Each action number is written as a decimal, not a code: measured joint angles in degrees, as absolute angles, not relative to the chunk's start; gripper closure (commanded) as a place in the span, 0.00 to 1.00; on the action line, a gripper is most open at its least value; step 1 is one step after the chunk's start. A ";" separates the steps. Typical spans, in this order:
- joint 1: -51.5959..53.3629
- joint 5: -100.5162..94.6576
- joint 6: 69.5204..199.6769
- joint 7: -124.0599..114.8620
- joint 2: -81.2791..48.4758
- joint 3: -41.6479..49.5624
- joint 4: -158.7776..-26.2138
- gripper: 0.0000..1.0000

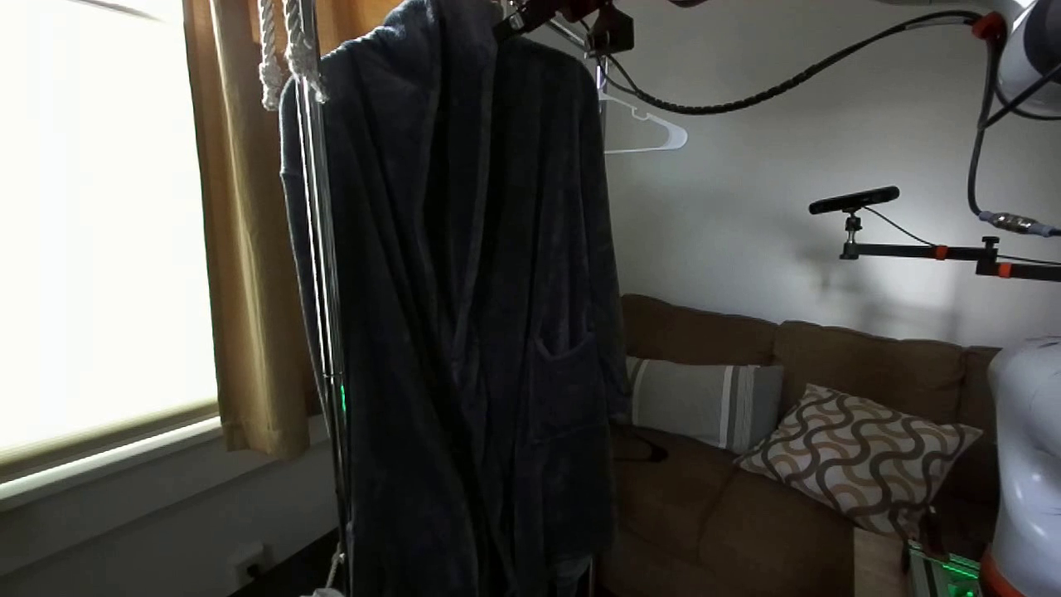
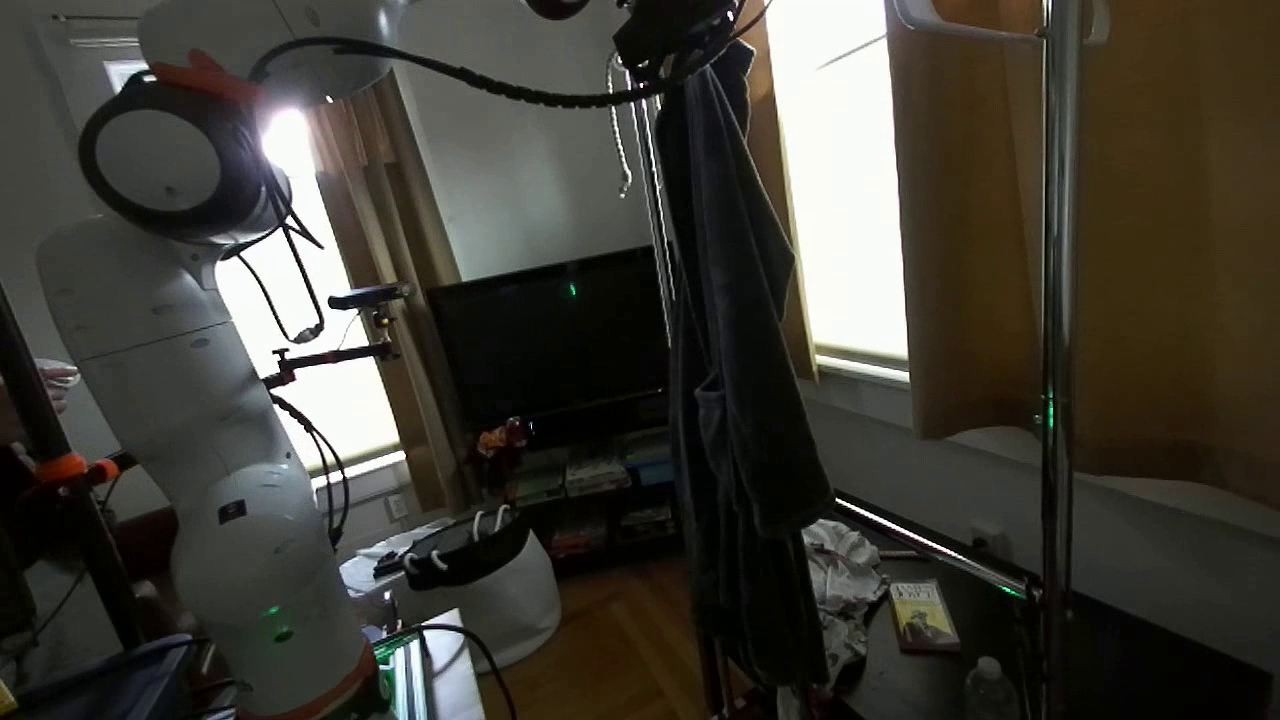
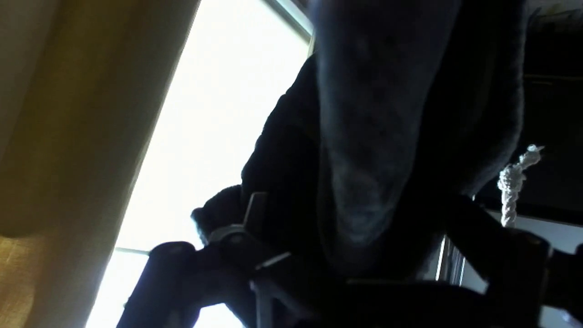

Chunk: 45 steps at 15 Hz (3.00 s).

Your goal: Remove the robe hanged on the left side of the top hanging rail and hang it on the right side of the top hanging rail of the clothes hanging rack

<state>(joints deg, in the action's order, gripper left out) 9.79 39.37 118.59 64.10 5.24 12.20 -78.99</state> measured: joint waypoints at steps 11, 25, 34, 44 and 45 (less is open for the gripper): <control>10.05 39.14 116.61 64.04 2.50 11.04 -77.59 0.92; 7.59 48.58 99.26 58.00 10.54 15.17 -80.46 0.98; 4.21 51.56 112.06 52.99 22.02 12.16 -92.62 0.98; -8.82 36.00 112.16 38.47 48.75 10.83 -121.71 0.98; -9.89 33.29 112.46 36.47 50.90 10.79 -124.61 0.98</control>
<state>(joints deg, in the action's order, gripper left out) -9.89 33.29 112.46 36.47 50.90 10.79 -124.61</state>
